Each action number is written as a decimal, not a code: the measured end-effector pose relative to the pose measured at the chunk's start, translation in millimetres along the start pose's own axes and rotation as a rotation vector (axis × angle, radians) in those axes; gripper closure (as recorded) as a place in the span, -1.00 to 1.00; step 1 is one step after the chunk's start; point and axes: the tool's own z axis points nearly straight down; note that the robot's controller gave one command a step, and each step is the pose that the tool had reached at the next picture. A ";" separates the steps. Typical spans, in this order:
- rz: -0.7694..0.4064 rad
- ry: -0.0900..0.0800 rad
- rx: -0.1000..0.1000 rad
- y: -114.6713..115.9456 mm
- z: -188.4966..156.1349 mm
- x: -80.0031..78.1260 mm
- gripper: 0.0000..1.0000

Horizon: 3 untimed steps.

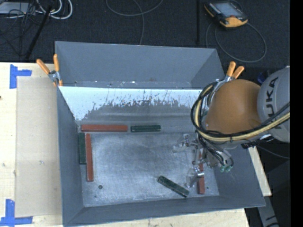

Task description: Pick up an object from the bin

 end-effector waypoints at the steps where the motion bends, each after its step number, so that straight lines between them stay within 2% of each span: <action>1: 0.042 -0.014 0.001 20.6 93.4 21.2 1.00; 2: 0.041 -0.014 0.001 20.7 93.4 21.2 1.00; 3: 0.020 -0.003 0.001 38.8 -57.9 9.5 1.00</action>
Offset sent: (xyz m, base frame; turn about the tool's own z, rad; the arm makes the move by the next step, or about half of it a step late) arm 0.0000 0.0000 0.0000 0.0000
